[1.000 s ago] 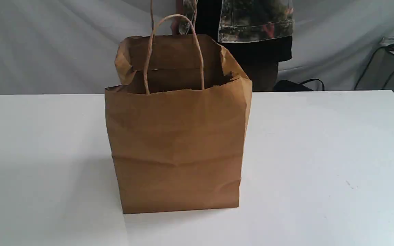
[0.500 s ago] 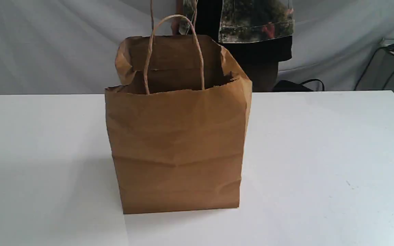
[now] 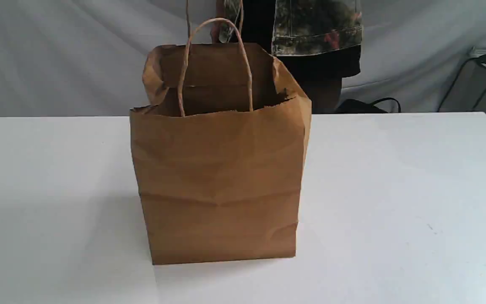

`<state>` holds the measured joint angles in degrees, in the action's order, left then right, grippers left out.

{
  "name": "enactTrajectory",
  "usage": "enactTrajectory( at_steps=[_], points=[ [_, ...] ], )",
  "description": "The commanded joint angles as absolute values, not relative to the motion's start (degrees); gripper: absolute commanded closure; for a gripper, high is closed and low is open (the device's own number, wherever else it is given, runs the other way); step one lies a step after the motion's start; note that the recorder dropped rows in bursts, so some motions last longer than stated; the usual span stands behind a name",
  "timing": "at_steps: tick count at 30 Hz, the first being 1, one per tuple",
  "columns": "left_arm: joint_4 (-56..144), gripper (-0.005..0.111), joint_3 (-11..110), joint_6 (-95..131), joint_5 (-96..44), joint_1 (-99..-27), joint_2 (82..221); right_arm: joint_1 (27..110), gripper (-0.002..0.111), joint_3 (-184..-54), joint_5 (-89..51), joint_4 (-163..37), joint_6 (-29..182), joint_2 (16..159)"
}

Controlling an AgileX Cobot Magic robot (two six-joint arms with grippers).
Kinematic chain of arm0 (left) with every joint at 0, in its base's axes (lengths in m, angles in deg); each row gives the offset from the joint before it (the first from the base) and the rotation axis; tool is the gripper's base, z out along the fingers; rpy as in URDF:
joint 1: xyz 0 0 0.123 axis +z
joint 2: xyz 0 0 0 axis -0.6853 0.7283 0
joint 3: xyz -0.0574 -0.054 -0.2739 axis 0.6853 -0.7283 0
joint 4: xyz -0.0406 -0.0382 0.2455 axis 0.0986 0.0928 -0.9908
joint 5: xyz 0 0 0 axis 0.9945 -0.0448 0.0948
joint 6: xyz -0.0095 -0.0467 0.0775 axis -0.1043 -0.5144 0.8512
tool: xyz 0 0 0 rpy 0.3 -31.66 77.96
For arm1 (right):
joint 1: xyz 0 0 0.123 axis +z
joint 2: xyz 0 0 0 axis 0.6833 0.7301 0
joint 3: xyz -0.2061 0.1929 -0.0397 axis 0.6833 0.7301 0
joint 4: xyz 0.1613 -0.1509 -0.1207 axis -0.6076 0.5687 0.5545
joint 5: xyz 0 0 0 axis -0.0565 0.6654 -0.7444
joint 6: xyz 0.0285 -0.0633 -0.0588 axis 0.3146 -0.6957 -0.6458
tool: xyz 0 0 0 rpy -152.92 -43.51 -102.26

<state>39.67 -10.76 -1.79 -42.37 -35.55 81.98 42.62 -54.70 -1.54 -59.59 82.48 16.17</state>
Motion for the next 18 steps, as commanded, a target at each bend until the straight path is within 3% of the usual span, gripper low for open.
enactTrajectory(
  at_steps=[1, 18],
  points=[
    [39.96, 0.045, -11.05, -2.13, -41.89, -35.85, 81.74, 44.55, 0.03, -54.47, -1.46, -54.66, 83.15, 15.8],
    [39.96, 0.045, -11.05, -2.13, -41.89, -35.85, 81.74, 45.36, 0.03, -54.47, -0.38, -52.18, 83.44, 15.8]
  ],
)
